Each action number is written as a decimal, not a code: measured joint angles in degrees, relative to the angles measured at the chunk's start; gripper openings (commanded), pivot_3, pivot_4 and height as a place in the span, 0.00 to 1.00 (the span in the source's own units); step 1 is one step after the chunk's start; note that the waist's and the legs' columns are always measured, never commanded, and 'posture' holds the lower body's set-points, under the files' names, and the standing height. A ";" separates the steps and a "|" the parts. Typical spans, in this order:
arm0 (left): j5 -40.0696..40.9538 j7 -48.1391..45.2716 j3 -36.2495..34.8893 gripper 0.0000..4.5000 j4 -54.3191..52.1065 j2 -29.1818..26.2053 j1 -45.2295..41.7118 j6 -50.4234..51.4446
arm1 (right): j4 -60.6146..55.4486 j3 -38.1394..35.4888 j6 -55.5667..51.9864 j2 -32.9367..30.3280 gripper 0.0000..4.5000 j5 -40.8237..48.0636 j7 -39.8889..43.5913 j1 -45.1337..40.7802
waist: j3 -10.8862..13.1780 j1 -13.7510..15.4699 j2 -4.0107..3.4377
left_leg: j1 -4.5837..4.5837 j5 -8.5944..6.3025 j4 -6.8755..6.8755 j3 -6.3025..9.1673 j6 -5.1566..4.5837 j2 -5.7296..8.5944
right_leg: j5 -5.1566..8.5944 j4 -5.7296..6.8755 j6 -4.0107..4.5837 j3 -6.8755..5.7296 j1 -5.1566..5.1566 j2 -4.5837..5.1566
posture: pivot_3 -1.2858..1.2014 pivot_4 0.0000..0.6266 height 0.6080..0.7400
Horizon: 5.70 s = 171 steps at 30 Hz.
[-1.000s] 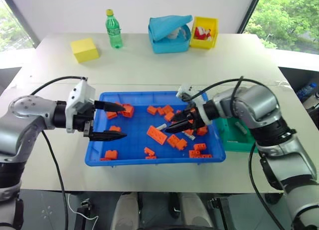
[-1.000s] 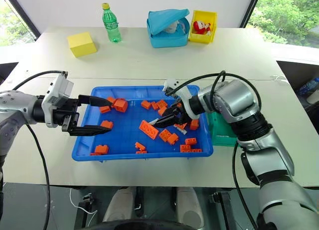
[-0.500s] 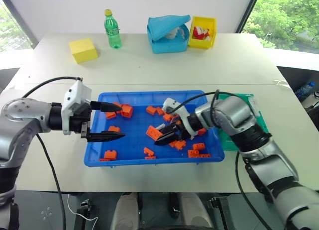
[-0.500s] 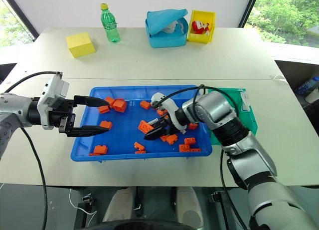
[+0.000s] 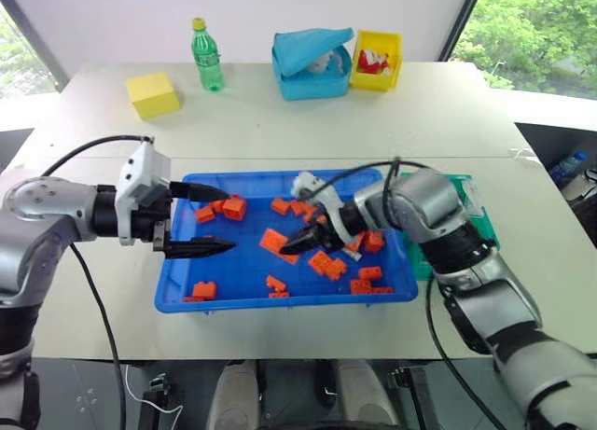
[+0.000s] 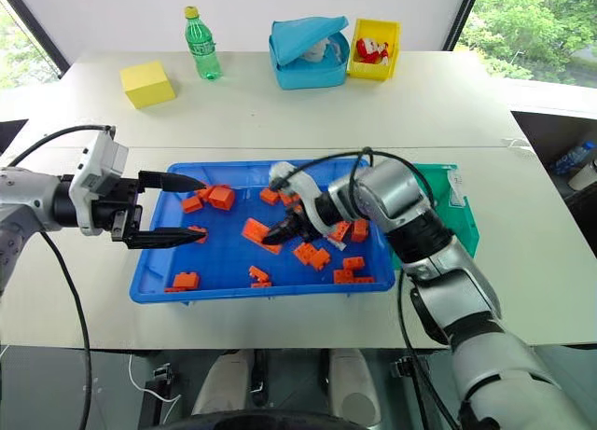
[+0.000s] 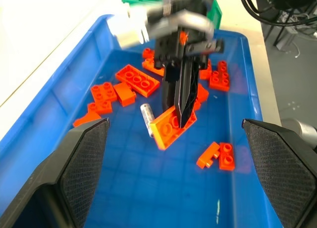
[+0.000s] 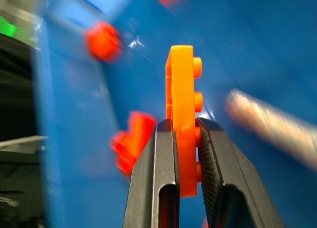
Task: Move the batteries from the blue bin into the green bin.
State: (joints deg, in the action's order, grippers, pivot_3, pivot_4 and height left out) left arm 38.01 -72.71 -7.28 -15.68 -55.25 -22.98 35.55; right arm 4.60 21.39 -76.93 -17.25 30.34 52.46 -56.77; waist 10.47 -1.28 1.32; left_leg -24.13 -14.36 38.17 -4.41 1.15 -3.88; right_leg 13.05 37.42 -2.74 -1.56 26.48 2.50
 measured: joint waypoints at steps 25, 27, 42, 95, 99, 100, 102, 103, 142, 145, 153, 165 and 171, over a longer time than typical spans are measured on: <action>0.12 0.86 1.09 1.00 -0.38 0.61 0.13 -0.07 | 6.18 19.10 49.84 -14.74 0.52 -26.86 23.38 -1.99 | -0.05 0.07 0.12 | 0.02 0.00 -0.02 0.03 0.01 0.01 | 0.00 -0.01 -0.01 -0.03 -0.01 -0.01 | 0.52 0.24 0.97; 0.10 0.91 1.09 1.00 -0.37 0.61 0.20 -0.08 | 8.47 19.32 52.67 -13.83 0.52 -28.96 23.18 -0.91 | -0.05 0.16 0.12 | 0.02 0.00 -0.02 0.02 0.01 0.01 | 0.00 0.00 -0.01 -0.03 -0.01 0.00 | 0.52 0.24 0.97; 0.18 1.77 1.13 1.00 -0.89 0.63 0.15 0.02 | 14.82 15.45 57.58 -8.49 0.00 -33.30 22.86 2.06 | -0.06 0.55 0.13 | 0.17 0.01 0.04 -0.01 0.01 0.05 | 0.00 0.00 -0.01 -0.02 -0.21 0.08 | 0.52 0.24 0.97; -2.40 -0.07 7.11 1.00 2.02 6.80 -4.75 -1.91 | -1.64 9.78 67.84 -32.84 0.99 -30.96 33.26 4.74 | -0.03 0.26 0.11 | 0.08 0.01 0.02 0.00 0.00 0.05 | 0.01 -0.14 -0.04 0.07 -0.11 -0.01 | 0.52 0.24 0.97; -2.14 1.42 5.36 1.00 0.23 6.24 -2.08 -0.96 | 9.51 13.41 79.42 -27.41 0.99 -36.00 36.29 0.82 | -0.03 0.38 0.11 | 0.08 0.01 0.04 -0.05 0.01 0.05 | 0.01 -0.14 -0.04 0.07 -0.12 0.04 | 0.52 0.24 0.97; -1.75 1.89 4.97 1.00 -0.41 6.20 -1.64 -0.84 | 12.31 14.12 82.17 -26.22 0.99 -37.04 36.88 0.08 | -0.03 0.54 0.11 | 0.06 0.01 0.04 -0.04 0.01 0.05 | 0.01 -0.14 -0.04 0.06 -0.13 0.05 | 0.52 0.24 0.97; -1.03 2.58 3.45 1.00 -1.48 5.86 -0.37 -0.64 | 17.56 15.07 87.89 -24.23 0.99 -38.93 37.75 -1.86 | -0.03 0.59 0.11 | 0.06 0.01 0.04 -0.06 0.02 0.06 | 0.01 -0.14 -0.04 0.06 -0.14 0.07 | 0.52 0.24 0.97; -0.91 3.03 2.80 1.00 -2.03 5.67 0.23 -0.48 | 20.62 15.65 91.30 -23.53 0.99 -40.18 37.90 -3.02 | -0.02 0.55 0.10 | 0.07 0.02 0.04 -0.08 0.02 0.06 | 0.01 -0.15 -0.04 0.06 -0.14 0.08 | 0.52 0.24 0.97; -0.06 1.09 4.88 1.00 -0.22 5.96 -2.67 -0.66 | 15.63 10.17 68.63 -5.47 0.97 -41.01 30.03 -6.42 | -0.01 0.79 0.08 | 0.23 0.06 0.04 -0.05 0.09 0.08 | 0.01 0.21 -0.02 0.03 -0.19 0.12 | 0.52 0.24 0.97; -0.47 0.55 5.55 1.00 0.34 6.12 -2.85 -1.11 | 7.74 8.74 64.58 -14.33 0.97 -42.09 31.82 -3.40 | -0.02 0.90 0.09 | 0.22 0.05 0.05 -0.06 0.09 0.10 | 0.01 0.13 -0.02 0.03 -0.22 0.15 | 0.52 0.24 0.97; -1.30 -0.56 6.83 1.00 1.87 7.38 -4.62 -1.60 | -9.54 2.31 40.92 -22.78 0.56 -39.88 30.71 6.80 | -0.01 0.25 0.08 | 0.29 0.05 -0.01 -0.04 0.09 0.03 | 0.03 0.20 0.01 0.07 -0.13 -0.02 | 0.52 0.24 0.97; -3.35 -3.53 9.71 1.00 6.72 9.43 -9.21 -3.47 | -23.69 0.66 21.53 -27.34 0.32 -34.88 22.84 15.82 | -0.03 0.66 0.11 | 0.23 0.05 0.02 -0.04 0.08 0.07 | 0.03 0.13 0.00 0.05 -0.17 0.07 | 0.52 0.24 0.97; -3.76 -4.12 10.58 1.00 7.12 10.18 -9.23 -3.79 | -23.94 1.32 20.87 -29.03 0.32 -33.31 18.75 19.54 | -0.03 0.44 0.11 | 0.24 0.05 0.01 -0.01 0.08 0.07 | 0.03 0.13 0.00 0.06 -0.16 0.04 | 0.52 0.24 0.97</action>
State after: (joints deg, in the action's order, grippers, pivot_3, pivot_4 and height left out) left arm 34.25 -76.83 3.31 -8.56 -45.07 -32.21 31.76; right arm -19.34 22.71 -56.06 -46.28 -2.97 71.21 -37.22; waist 10.45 -0.85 1.43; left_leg -23.89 -14.32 38.18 -4.42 1.22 -3.81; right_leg 13.08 37.55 -2.74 -1.50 26.32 2.54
